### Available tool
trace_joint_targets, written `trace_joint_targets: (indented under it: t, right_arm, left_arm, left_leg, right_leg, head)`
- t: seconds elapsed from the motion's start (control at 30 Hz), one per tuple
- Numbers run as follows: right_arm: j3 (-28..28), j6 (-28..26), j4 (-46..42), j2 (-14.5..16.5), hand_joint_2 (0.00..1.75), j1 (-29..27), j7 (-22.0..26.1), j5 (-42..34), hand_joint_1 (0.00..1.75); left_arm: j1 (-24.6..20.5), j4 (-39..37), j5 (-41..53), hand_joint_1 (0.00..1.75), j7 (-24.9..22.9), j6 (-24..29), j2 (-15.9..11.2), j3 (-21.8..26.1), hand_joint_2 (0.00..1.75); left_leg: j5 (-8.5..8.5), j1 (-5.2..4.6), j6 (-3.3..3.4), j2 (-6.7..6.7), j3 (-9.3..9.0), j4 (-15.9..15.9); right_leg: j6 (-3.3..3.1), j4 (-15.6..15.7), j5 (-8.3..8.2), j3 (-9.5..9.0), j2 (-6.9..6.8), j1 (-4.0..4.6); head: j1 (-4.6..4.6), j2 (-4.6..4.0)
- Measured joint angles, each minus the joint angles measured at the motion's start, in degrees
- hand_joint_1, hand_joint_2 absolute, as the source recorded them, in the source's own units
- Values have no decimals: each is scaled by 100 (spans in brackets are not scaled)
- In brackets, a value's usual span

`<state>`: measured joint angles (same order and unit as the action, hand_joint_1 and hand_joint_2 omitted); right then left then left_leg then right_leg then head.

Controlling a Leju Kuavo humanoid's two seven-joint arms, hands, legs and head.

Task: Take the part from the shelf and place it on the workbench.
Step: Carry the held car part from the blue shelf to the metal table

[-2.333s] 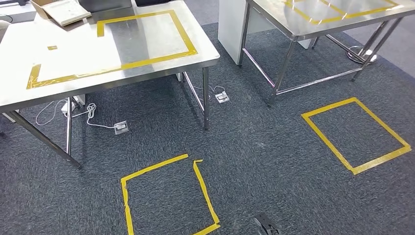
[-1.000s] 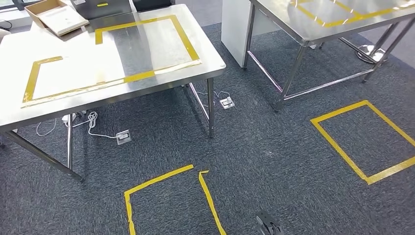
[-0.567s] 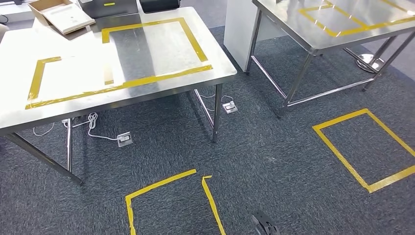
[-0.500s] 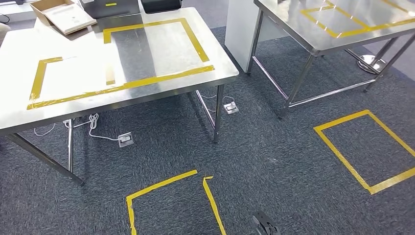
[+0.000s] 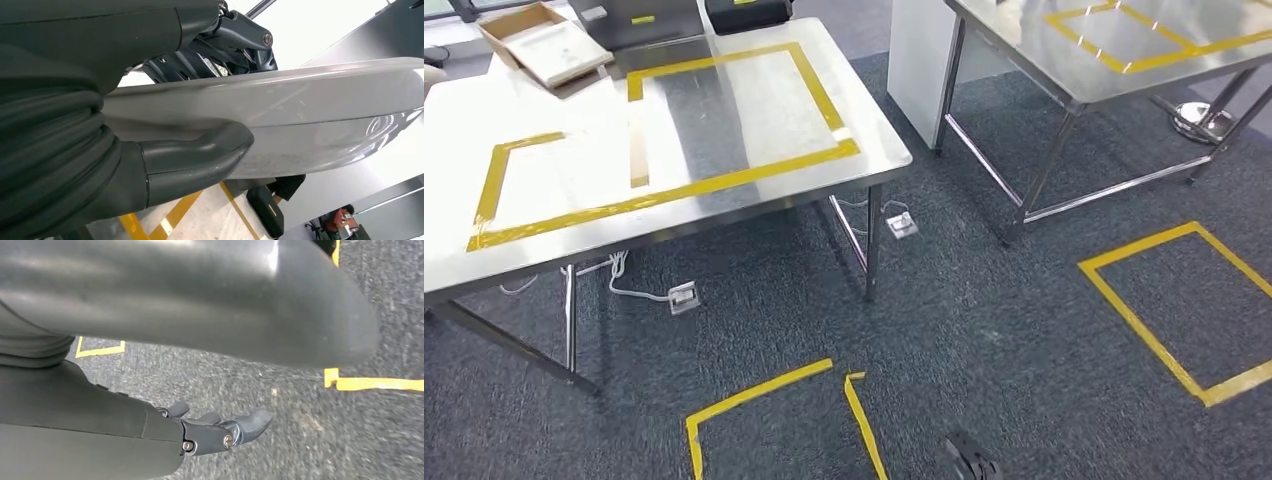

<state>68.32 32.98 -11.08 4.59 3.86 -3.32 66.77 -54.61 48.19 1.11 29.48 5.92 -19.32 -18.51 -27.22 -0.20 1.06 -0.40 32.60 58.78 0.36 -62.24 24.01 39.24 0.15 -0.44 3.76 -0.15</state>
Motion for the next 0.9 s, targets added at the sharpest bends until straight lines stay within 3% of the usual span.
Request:
trace_joint_targets:
  t: [0.23,0.33,0.37,0.4,0.43,0.5,0.53,0.57,0.63,0.67,0.7,0.73,0.8,0.87,0.9]
  right_arm:
    - [-1,0,0,0,0,-1,0,0,0]
    - [-1,0,0,-1,0,-7,0,3,0]
    - [-1,-2,0,-1,0,-3,1,2,0]
    - [2,-4,0,3,0,0,-20,-10,0]
    - [10,-7,0,8,0,7,-36,-31,0]
    - [26,-5,0,17,0,21,-62,-65,0]
    - [33,-3,0,19,0,26,-52,-66,0]
    - [33,-1,0,20,0,29,-49,-57,0]
    - [33,-2,0,22,0,18,-47,-39,0]
    - [33,-2,0,22,0,9,-49,-33,0]
    - [33,-2,0,22,0,4,-50,-29,0]
    - [33,-2,0,22,0,3,-50,-27,0]
    - [33,-2,0,22,0,6,-48,-23,0]
    - [33,-2,0,22,0,7,-46,-18,0]
    - [33,-2,0,23,0,6,-46,-15,0]
  left_arm:
    - [0,-1,0,175,0,0,1,0,175]
    - [-6,-5,0,175,-3,2,10,-1,175]
    - [-11,-1,1,175,-1,9,11,-4,175]
    - [-4,4,22,175,-4,29,32,-9,175]
    - [-4,11,50,175,-14,50,62,-16,175]
    - [-11,32,107,175,-38,85,122,-25,175]
    - [-24,44,114,175,-47,85,131,-26,175]
    - [-26,54,120,175,-48,85,131,-26,175]
    - [-5,63,135,175,-56,85,132,-26,175]
    - [17,68,150,175,-64,85,133,-26,175]
    - [37,74,167,175,-75,85,133,-26,175]
    - [50,80,185,175,-85,85,134,-26,175]
    - [56,93,213,175,-99,84,138,-24,175]
    - [50,103,220,175,-108,77,139,-17,175]
    - [49,108,223,175,-109,73,139,-14,175]
  left_leg:
    - [-6,0,-3,0,2,0]
    - [-82,-18,-85,-18,-31,35]
    - [-137,-17,-147,-18,-8,165]
    - [-5,2,-195,-9,148,234]
    - [123,12,-184,-1,264,221]
    - [386,27,-96,12,432,41]
    - [352,18,-25,12,360,-51]
    - [323,16,2,14,326,-57]
    - [250,4,34,13,265,-54]
    - [206,0,36,9,223,-50]
    - [157,-2,32,5,172,-42]
    - [104,-2,22,1,113,-32]
    - [-7,-7,-18,-2,10,-5]
    - [-99,-20,-83,-12,-39,5]
    - [-119,-25,-120,-19,-57,25]
  right_leg:
    - [-3,45,-37,-13,0,0]
    - [-59,245,-15,-76,1,32]
    - [-118,296,24,-146,3,33]
    - [-156,309,106,-316,9,22]
    - [-142,318,245,-491,13,17]
    - [-54,162,522,-707,15,6]
    - [1,-64,593,-594,13,7]
    - [17,-388,678,-398,10,1]
    - [44,-1043,894,72,10,-1]
    - [50,-1196,931,240,10,-1]
    - [52,-1159,862,319,9,-2]
    - [49,-933,675,299,9,-3]
    - [21,-194,164,98,8,1]
    - [-32,252,-40,-51,6,20]
    - [-67,301,-16,-76,5,30]
  head:
    - [-1,0]
    - [-2,0]
    - [-8,0]
    - [-14,0]
    - [-26,0]
    - [-36,0]
    - [-34,0]
    - [-28,0]
    - [-20,0]
    - [-17,0]
    - [-14,0]
    - [-11,0]
    - [-11,0]
    - [-13,0]
    - [-13,0]
